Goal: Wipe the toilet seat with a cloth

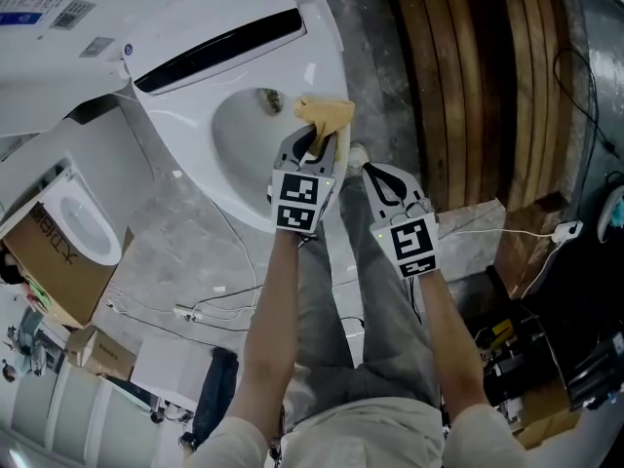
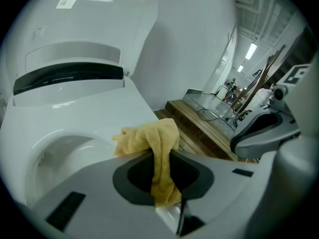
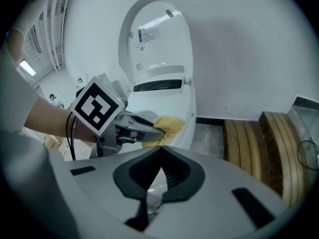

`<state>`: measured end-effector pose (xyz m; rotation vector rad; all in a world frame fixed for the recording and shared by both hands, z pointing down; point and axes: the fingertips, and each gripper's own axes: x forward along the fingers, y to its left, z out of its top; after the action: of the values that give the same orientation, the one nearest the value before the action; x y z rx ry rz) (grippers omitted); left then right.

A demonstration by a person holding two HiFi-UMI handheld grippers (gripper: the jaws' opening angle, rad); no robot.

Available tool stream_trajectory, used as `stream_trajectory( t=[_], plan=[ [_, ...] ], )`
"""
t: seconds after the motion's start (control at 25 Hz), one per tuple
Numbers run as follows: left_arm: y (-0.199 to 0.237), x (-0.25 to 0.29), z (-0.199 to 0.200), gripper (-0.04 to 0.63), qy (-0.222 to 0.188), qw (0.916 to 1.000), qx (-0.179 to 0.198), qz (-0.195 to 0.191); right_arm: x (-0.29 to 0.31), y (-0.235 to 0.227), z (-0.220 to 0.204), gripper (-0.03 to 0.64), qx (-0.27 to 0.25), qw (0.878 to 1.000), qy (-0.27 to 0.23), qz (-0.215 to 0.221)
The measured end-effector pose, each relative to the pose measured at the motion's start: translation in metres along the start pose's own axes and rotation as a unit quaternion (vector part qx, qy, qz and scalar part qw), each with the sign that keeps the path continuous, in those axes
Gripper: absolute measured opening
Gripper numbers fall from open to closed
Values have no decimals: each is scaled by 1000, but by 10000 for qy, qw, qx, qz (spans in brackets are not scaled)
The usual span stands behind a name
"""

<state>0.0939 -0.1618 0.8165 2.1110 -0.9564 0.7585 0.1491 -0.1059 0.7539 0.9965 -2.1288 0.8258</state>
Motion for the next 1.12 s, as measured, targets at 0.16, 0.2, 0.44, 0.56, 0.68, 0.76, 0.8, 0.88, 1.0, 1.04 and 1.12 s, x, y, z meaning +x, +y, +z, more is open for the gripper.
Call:
stream_trajectory(
  t=[0.16,0.2,0.44,0.56,0.68,0.76,0.8,0.88,1.0,1.04,1.12],
  plan=[
    [8,5,10,83,-16,9999,92,-51,7,-1,12,6,48,9999,-63,-104],
    [10,5,13,83,-22,9999,105,-55,8,-1,14,7,62,9999,-78,-126],
    [25,11,30,83,-63,9998,191,-47,17,3,28,6,107,9996,-146,-210],
    [31,13,38,83,-75,9996,252,-50,20,3,34,8,118,9995,-177,-248],
    [38,15,44,83,-88,9995,290,-57,23,5,39,8,115,9993,-194,-285],
    [43,16,49,83,-102,9994,312,-61,26,6,43,7,121,9992,-213,-313],
    [45,16,51,83,-109,9994,327,-65,27,6,45,8,127,9991,-227,-328],
    [49,17,55,83,-119,9993,359,-78,29,7,48,8,133,9990,-248,-354],
    [54,17,59,83,-122,9991,406,-96,32,10,53,7,137,9988,-263,-385],
    [56,17,60,83,-120,9990,420,-100,34,10,54,6,142,9987,-267,-399],
    [60,17,62,83,-116,9989,445,-98,37,11,58,8,172,9985,-287,-433]
  ],
)
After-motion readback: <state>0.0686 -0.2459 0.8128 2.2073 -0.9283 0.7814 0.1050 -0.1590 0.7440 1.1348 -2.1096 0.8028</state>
